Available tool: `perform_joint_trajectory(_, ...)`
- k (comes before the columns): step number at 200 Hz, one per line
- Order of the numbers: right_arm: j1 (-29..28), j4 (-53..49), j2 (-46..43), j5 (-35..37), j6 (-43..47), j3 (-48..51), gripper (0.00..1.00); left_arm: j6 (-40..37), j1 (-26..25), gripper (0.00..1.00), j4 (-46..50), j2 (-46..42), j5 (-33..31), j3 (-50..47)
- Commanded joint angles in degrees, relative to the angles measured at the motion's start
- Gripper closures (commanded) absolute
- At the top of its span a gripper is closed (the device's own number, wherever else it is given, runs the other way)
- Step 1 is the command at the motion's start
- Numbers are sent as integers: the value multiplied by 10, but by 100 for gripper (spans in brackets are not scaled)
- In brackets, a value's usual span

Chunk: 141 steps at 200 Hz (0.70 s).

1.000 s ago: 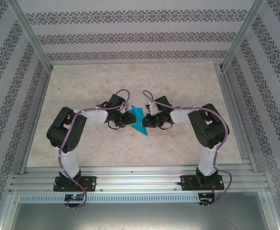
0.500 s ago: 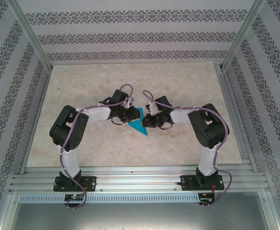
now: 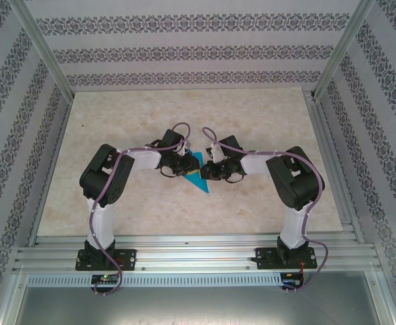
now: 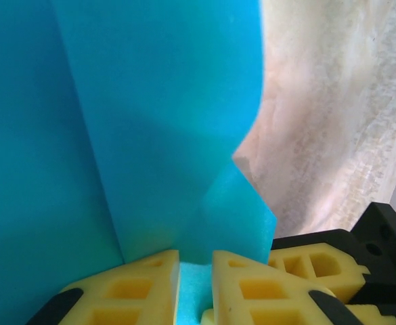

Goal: Fold a paper plane with a square sheet of paper (fold left side to right side)
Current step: Fourth fold the wing at the center of the table.

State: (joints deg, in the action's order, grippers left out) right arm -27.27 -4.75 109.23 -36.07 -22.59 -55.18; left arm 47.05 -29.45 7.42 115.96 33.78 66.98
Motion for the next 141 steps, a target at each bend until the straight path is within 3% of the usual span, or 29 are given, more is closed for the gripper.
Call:
perform_joint_trajectory(1, 5, -22, -33, 34, 8, 13, 84, -8, -10, 78, 2, 20, -21, 4)
perform_joint_trajectory(26, 6, -43, -84, 53, 11, 15, 77, -11, -11, 78, 1, 21, -24, -8)
perform_joint_trajectory(64, -5, -31, -133, 43, -16, 45, 77, -12, -14, 78, -1, 22, -26, -14)
perform_joint_trajectory(141, -43, 31, -116, 27, -58, 77, 82, -14, -16, 79, 6, 23, -29, -11)
